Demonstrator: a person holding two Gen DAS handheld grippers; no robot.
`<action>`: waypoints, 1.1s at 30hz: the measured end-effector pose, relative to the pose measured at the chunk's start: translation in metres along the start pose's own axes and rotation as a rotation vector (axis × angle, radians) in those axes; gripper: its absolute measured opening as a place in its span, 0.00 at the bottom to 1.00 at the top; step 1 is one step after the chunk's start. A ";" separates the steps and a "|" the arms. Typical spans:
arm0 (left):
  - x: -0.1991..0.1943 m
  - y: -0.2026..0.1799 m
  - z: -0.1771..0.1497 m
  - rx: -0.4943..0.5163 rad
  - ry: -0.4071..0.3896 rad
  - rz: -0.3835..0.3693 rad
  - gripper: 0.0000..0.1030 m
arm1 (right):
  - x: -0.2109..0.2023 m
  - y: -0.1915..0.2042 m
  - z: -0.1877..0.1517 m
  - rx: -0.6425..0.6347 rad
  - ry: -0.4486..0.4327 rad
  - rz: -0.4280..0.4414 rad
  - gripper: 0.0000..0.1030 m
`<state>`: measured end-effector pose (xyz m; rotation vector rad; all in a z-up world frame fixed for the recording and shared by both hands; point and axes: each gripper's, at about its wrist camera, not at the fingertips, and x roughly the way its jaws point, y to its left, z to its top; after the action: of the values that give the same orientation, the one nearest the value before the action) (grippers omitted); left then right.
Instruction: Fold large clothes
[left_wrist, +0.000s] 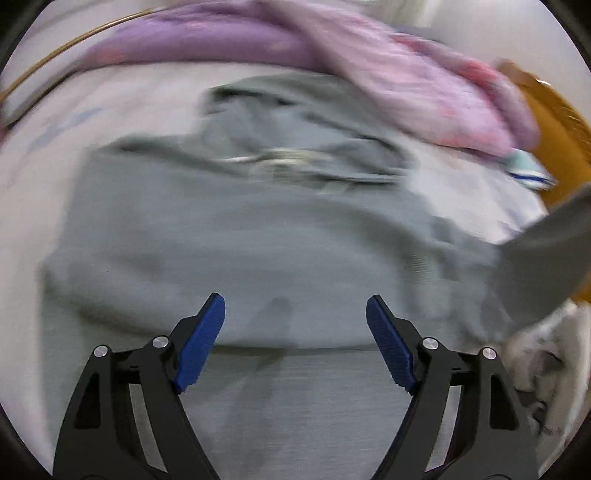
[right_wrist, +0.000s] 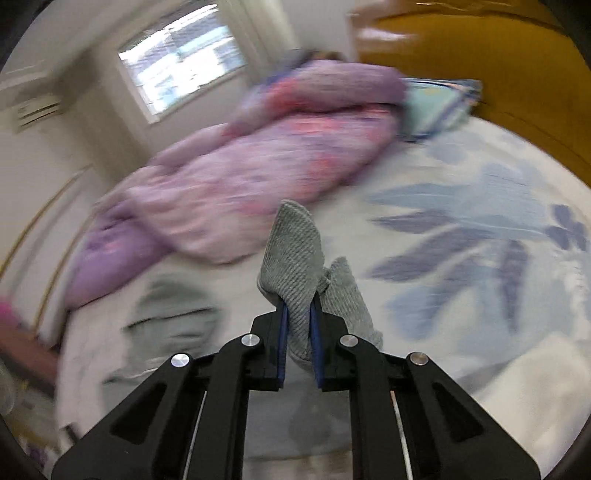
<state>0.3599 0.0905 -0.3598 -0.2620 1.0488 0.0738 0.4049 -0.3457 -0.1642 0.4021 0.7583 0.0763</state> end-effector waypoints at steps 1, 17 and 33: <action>-0.001 0.014 0.002 -0.023 0.001 0.013 0.77 | 0.003 0.028 -0.005 -0.016 0.015 0.045 0.10; -0.021 0.165 0.013 -0.198 -0.024 0.051 0.77 | 0.171 0.310 -0.161 -0.200 0.273 0.230 0.10; -0.007 0.200 0.020 -0.260 0.002 0.074 0.79 | 0.218 0.309 -0.238 -0.240 0.581 0.305 0.37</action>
<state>0.3364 0.2893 -0.3803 -0.4588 1.0512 0.2777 0.4240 0.0624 -0.3447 0.2622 1.2386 0.5846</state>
